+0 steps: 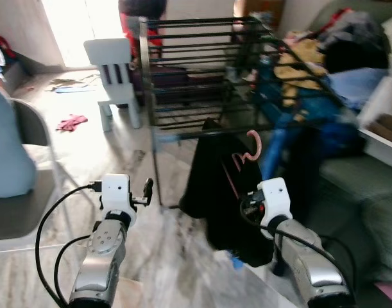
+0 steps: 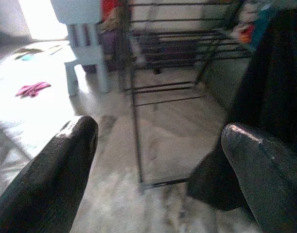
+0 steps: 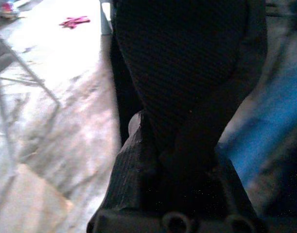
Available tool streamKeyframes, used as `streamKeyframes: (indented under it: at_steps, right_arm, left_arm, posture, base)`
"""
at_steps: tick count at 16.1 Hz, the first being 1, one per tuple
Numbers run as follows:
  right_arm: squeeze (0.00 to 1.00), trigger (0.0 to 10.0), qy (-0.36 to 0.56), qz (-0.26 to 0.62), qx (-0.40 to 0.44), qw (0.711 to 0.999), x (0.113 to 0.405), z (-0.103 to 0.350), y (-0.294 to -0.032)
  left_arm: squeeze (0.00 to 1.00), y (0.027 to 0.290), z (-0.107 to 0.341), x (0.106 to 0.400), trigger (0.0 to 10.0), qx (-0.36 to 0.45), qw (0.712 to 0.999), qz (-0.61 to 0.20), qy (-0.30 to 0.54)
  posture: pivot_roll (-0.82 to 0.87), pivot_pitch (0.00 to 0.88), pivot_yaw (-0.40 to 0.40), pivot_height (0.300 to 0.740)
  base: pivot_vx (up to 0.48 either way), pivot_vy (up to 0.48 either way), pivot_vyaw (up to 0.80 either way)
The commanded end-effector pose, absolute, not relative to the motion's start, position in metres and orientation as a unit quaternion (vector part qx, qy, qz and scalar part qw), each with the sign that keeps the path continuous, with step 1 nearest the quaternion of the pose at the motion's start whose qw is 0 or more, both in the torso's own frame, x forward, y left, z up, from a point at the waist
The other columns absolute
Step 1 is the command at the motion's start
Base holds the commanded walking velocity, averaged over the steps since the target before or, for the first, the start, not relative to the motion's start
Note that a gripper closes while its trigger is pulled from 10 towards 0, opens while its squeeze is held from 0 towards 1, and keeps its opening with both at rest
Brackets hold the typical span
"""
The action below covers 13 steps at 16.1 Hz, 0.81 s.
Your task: Hang hanger
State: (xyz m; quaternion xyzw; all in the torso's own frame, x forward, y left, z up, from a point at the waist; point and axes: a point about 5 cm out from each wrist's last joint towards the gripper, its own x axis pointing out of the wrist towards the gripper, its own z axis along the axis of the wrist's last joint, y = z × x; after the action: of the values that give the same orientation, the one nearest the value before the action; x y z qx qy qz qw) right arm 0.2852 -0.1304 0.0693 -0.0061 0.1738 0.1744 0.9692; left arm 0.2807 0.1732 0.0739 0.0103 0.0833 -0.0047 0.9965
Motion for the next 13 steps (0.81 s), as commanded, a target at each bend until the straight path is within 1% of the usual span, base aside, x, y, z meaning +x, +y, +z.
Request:
streamKeyframes:
  at_steps: [1, 3, 7, 8, 13]
  right_arm:
    - [0.00, 10.0, 0.151, 0.183, -0.007, 0.971, 0.2891, 0.0796, -0.1274]
    - [0.00, 10.0, 0.154, 0.184, -0.007, 0.971, 0.2886, 0.0788, -0.1268]
    - [0.00, 10.0, 0.167, 0.171, -0.015, 0.971, 0.2900, 0.0759, -0.1298]
    - [0.00, 10.0, 0.168, 0.169, -0.016, 0.971, 0.2912, 0.0757, -0.1302]
    - [0.00, 10.0, 0.170, 0.157, -0.020, 0.973, 0.2930, 0.0755, -0.1327]
  left_arm:
    - [0.00, 0.1737, 0.0753, 0.2829, 10.0, 0.006, 0.996, -0.004, 0.085]
    - [0.00, 0.1700, 0.0762, 0.2815, 10.0, 0.013, 0.996, -0.020, 0.081]
    - [0.00, 0.1713, 0.0751, 0.2820, 10.0, 0.010, 0.996, -0.019, 0.089]
    - [0.00, 0.1699, 0.0797, 0.2818, 10.0, 0.013, 0.997, -0.023, 0.072]
    - [0.00, 0.1662, 0.0810, 0.2825, 10.0, 0.010, 0.997, -0.034, 0.069]
  posture:
    - [-0.08, 0.000, -0.002, 0.740]
    - [-0.07, 0.000, 0.000, 0.740]
    - [-0.07, 0.000, -0.002, 0.740]
    - [-0.07, 0.000, -0.002, 0.740]
    - [-0.07, 0.000, -0.001, 0.740]
  base:
    - [0.000, 0.480, 0.00]
    - [0.000, 0.474, 0.00]
    - [0.000, 0.461, 0.00]
    - [0.000, 0.000, 0.00]
    - [0.000, 0.000, 0.00]
